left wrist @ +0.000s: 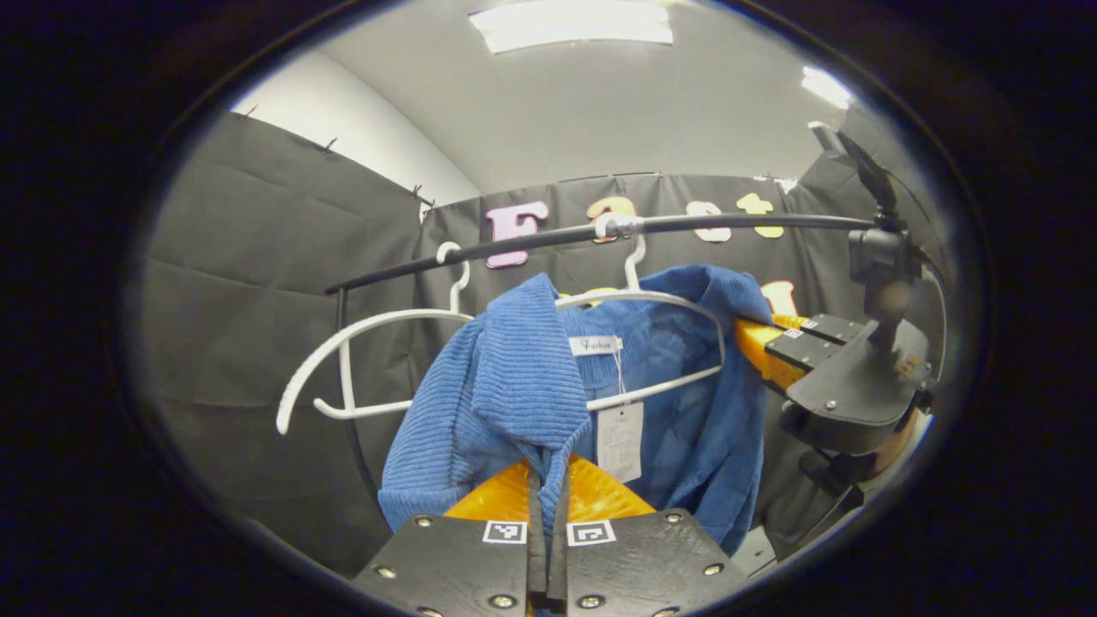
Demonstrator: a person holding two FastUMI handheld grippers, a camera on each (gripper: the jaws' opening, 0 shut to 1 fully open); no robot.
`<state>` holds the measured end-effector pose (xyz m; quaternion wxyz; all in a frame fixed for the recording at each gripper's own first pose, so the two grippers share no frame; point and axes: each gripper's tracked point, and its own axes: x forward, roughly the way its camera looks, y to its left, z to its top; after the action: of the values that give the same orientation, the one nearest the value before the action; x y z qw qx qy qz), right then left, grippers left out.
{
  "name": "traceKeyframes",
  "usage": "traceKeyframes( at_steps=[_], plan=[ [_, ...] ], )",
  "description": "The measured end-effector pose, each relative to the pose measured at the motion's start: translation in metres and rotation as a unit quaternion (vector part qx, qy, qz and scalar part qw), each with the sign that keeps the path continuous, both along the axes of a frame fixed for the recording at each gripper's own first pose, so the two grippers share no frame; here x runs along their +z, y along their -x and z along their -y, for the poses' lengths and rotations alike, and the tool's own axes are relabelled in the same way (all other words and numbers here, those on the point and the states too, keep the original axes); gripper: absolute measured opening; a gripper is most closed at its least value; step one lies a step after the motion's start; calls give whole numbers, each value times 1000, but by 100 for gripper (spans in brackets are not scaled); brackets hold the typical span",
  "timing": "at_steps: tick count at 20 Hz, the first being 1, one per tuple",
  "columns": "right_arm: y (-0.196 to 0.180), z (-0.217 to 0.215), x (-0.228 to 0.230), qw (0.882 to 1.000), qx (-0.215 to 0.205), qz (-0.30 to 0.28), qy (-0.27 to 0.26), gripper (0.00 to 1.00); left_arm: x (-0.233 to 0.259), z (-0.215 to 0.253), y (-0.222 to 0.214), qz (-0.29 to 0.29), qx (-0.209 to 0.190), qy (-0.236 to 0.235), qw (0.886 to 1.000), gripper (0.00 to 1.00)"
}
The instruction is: Grasp the clothes on the hanger with both hands and then place them into the laundry hamper below.
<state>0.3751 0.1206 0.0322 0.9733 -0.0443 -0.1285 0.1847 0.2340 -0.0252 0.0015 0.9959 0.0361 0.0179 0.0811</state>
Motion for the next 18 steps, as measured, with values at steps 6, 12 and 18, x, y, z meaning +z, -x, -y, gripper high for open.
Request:
traceKeyframes(
  at_steps=[6, 12, 18],
  plan=[
    [-8, 11, 12, 1000, -19, 18, 4, 3, 71, -14, 14, 61, -10, -37, 997, 3],
    [-25, 37, 31, 998, -45, 49, 10, 3, 87, -36, 14, 61, -9, -56, 997, 0],
    [-48, 64, 36, 996, -72, 59, 11, 3, 84, -74, 7, 42, 5, -84, 996, 0]
  ],
)
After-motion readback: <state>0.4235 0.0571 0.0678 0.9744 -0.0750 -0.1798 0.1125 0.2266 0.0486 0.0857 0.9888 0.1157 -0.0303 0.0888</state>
